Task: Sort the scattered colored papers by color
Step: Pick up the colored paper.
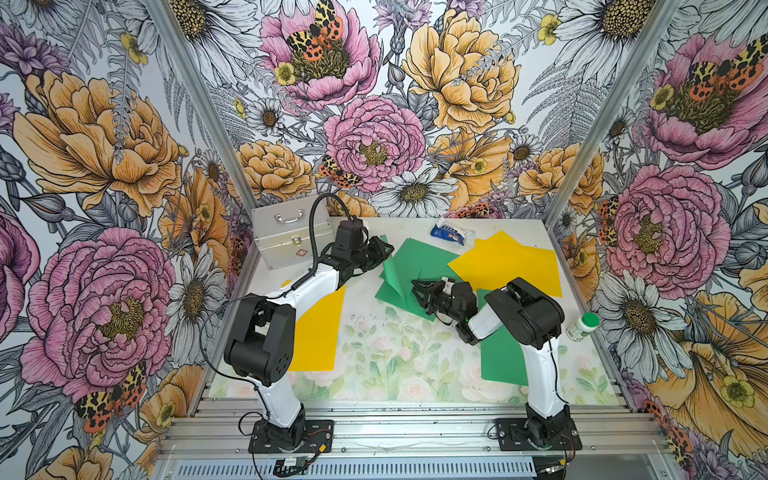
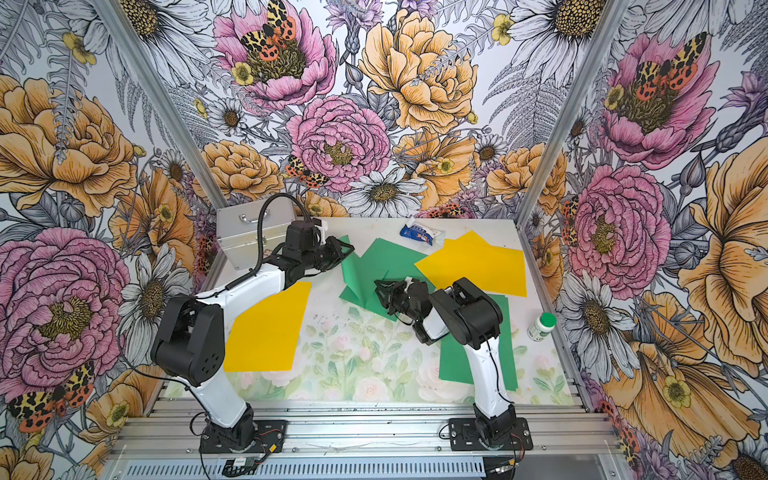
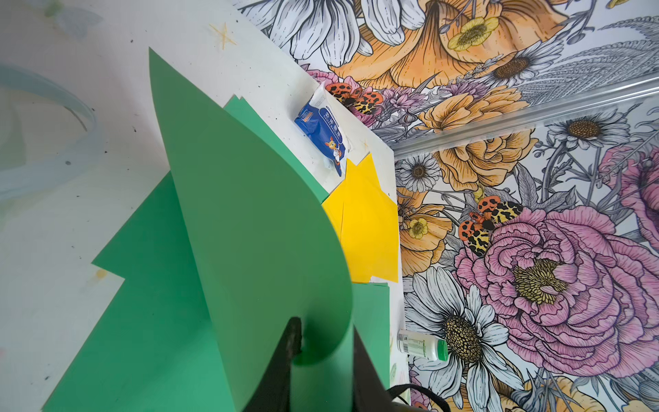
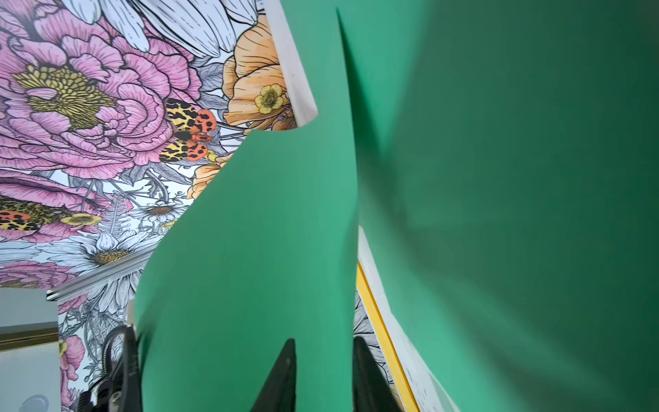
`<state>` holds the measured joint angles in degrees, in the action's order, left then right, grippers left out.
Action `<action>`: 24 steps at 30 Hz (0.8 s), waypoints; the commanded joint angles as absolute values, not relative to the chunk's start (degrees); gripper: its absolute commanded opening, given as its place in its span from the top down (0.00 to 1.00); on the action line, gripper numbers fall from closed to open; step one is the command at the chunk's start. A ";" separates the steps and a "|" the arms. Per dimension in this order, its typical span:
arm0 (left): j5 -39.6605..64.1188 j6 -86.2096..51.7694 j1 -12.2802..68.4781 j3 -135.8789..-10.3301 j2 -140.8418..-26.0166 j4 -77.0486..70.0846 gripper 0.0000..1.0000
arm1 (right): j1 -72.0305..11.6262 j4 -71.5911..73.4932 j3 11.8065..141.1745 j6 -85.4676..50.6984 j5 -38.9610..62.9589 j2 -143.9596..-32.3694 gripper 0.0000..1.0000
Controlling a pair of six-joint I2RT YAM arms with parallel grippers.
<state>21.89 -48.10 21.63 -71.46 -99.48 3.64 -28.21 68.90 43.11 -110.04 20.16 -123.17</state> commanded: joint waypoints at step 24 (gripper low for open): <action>22.37 -48.23 21.54 -68.16 -92.17 2.11 0.81 | -27.93 67.85 46.17 -106.81 19.32 -123.28 1.00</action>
